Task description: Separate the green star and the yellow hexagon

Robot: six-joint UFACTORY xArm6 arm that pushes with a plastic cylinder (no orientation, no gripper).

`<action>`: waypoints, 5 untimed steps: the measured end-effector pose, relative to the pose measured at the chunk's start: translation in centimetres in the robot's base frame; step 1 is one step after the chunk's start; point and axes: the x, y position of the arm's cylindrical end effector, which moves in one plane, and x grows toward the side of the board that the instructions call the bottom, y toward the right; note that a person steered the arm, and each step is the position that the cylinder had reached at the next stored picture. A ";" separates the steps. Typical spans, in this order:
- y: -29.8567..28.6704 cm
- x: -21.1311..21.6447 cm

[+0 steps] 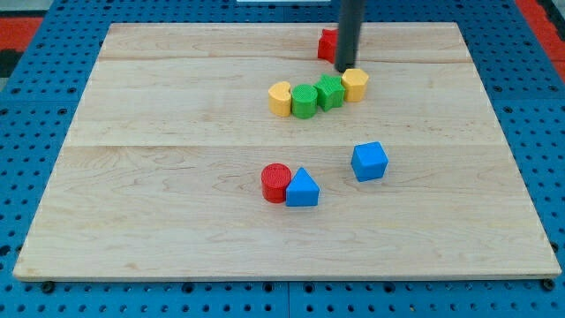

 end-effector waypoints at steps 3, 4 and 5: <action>1.9 6.8; -4.2 7.3; -0.6 5.8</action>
